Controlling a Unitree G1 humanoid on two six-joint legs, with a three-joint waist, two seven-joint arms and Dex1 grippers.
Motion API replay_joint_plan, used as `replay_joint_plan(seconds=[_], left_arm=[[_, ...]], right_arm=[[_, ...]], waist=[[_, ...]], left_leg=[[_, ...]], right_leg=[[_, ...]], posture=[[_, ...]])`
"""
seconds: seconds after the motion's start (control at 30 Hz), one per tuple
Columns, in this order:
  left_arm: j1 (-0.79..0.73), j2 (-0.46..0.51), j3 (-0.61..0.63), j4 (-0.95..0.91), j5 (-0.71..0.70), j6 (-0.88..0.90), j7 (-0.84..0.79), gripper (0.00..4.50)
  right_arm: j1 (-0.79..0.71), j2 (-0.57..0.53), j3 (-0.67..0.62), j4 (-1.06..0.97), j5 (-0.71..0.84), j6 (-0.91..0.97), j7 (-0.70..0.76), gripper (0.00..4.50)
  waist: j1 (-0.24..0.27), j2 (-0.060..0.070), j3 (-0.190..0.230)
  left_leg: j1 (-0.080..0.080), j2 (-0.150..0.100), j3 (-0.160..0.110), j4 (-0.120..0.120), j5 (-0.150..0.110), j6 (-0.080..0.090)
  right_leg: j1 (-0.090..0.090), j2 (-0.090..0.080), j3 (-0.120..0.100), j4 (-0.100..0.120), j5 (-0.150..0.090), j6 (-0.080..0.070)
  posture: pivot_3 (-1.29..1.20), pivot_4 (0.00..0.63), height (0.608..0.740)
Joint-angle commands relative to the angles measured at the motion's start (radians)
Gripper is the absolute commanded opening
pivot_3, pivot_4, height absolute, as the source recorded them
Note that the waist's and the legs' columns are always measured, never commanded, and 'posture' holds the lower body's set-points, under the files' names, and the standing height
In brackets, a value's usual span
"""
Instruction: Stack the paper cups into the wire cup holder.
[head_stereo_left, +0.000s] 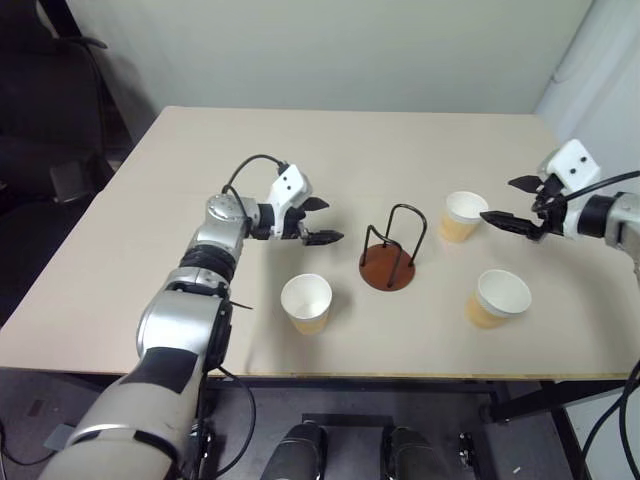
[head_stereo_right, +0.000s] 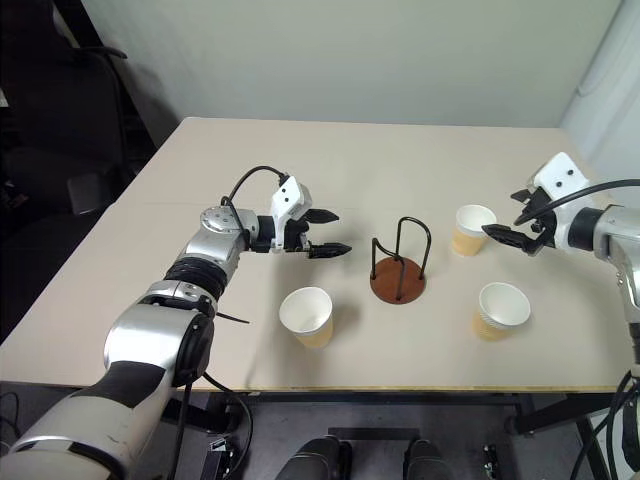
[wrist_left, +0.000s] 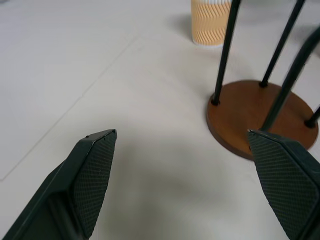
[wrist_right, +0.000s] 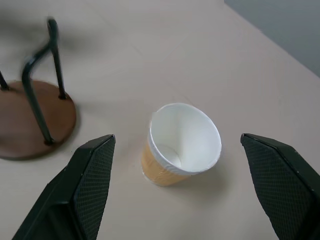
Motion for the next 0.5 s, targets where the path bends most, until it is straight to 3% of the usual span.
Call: replay_joint_plan(seconds=[0.03,0.5], left_arm=[[-0.049,0.016,0.033,-0.017,-0.030,0.003,0.005,4.43],[-0.060,0.024,0.048,-0.025,-0.046,0.015,0.020,4.43]], right_arm=[[-0.065,0.003,0.044,0.095,-0.068,-0.090,0.049,4.09],[-0.310,0.149,0.184,0.607,-0.284,-0.371,0.113,4.09]], waist=[[-0.001,0.000,0.000],[-0.003,0.002,0.001]], left_leg=[[0.000,0.000,0.000,0.000,0.000,0.000],[0.000,0.001,-0.001,-0.002,-0.002,0.000]], right_leg=[[0.000,0.000,0.000,0.000,0.000,0.000],[-0.002,0.000,-0.001,0.001,0.001,-0.003]], posture=[[0.00,0.150,0.740],[0.00,0.150,0.740]])
